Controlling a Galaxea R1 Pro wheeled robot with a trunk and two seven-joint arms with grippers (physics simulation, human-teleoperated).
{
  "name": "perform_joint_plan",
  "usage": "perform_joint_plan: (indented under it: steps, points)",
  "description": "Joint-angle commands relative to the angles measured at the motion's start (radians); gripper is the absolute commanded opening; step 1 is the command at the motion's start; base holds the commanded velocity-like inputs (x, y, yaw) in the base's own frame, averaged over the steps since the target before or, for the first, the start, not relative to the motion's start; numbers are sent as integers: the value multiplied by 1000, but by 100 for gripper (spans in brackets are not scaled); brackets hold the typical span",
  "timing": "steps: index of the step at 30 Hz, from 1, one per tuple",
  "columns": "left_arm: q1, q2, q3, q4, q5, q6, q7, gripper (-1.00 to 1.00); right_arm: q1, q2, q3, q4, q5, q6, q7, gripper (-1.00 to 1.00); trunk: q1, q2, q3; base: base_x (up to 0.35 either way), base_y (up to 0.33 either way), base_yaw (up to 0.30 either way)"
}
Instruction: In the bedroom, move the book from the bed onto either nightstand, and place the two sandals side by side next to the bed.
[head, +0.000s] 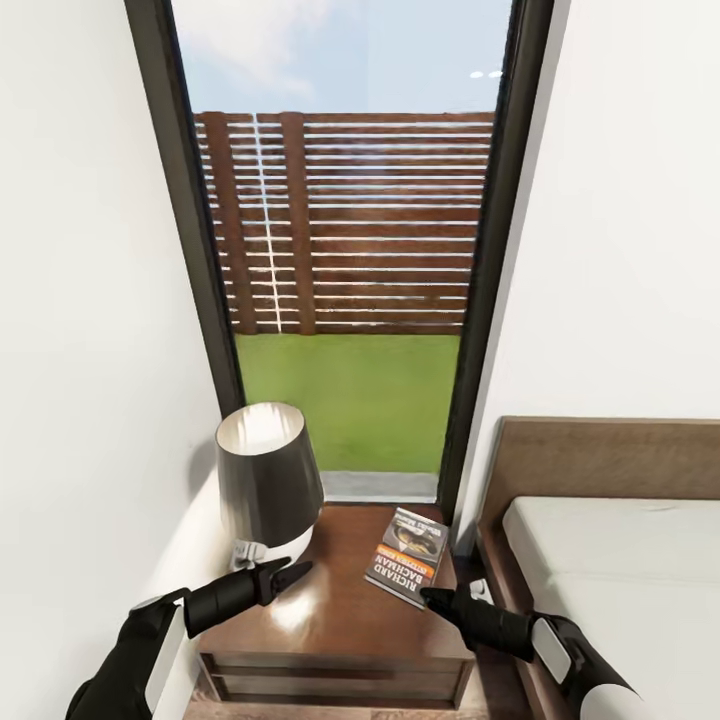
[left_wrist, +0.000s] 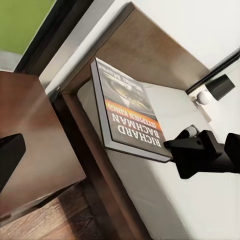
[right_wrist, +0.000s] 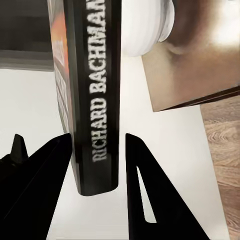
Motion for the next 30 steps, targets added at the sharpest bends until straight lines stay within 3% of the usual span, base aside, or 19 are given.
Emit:
perform_joint_plan:
  steps: [1, 6, 16, 18, 20, 22, 23, 26, 30]
  points:
    - [-1, -1, 3, 4, 2, 9, -4, 100, -1, 3, -5, 0, 1, 4, 3, -100, 0, -1, -1, 49, 0, 0]
    - [-1, -2, 2, 11, 2, 4, -4, 100, -1, 24, -5, 0, 1, 4, 2, -100, 0, -1, -1, 136, 0, 0]
    - [-1, -3, 1, 14, 1, 3, -5, 100, -1, 31, -5, 0, 1, 4, 2, -100, 0, -1, -1, 167, 0, 0]
    - [0, -8, 0, 14, 1, 3, -9, 100, -1, 32, -5, 0, 1, 4, 2, -100, 0, -1, -1, 11, 0, 0]
    - [5, -38, -5, 21, -1, 2, -10, 100, -1, 32, -5, 1, 1, 4, 2, -100, 0, -1, -1, 4, 0, 0]
    - [7, -70, -26, 50, -5, -8, -9, 100, -1, 32, -5, 0, 1, 4, 2, -100, 0, -1, -1, 2, 0, 0]
    - [8, -85, -57, 82, -7, -26, -8, 100, -1, 32, -5, 0, 1, 4, 2, -100, 0, -1, -1, 0, 0, 0]
    - [8, -97, -136, 125, -5, -63, -6, 100, -1, 32, -5, 0, 1, 3, 2, -100, 0, -1, -1, 0, 0, 0]
    - [8, -99, -162, 135, -3, -72, -5, 100, -1, 32, -5, 0, 1, 3, 2, -100, 0, -1, -1, 0, 0, 0]
